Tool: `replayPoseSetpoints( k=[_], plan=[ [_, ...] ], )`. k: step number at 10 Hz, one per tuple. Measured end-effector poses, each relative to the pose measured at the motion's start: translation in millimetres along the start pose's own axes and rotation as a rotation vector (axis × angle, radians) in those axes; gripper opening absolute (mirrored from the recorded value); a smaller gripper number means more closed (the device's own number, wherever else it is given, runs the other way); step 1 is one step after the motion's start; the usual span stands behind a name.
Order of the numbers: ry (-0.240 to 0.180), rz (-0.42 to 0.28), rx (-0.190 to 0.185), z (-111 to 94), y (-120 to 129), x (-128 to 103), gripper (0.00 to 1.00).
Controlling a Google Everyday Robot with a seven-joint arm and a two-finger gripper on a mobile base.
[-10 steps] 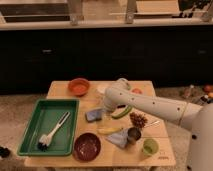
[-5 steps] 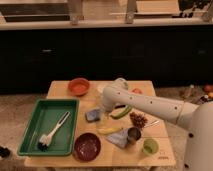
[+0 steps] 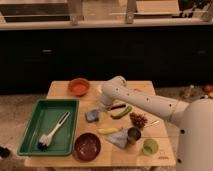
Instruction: Wipe purple bowl with sponge
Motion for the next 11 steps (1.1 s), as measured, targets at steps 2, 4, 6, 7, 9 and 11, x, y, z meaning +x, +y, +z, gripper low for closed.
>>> replayPoseSetpoints(
  k=[2,4,6,7,9,11],
  plan=[
    [0.000,-0.026,-0.026,7.1,-1.7,1.1,0.80],
    [0.004,-0.040,-0.039,13.8,-3.2,0.5,0.80],
    [0.008,-0.043,-0.043,18.2,-4.9,1.5,0.80],
    [0.007,-0.038,-0.040,20.8,-6.1,1.7,0.80],
    [0.005,-0.024,-0.031,25.4,-9.1,2.1,0.80],
    [0.002,-0.016,-0.028,29.5,-11.7,0.7,0.80]
  ],
)
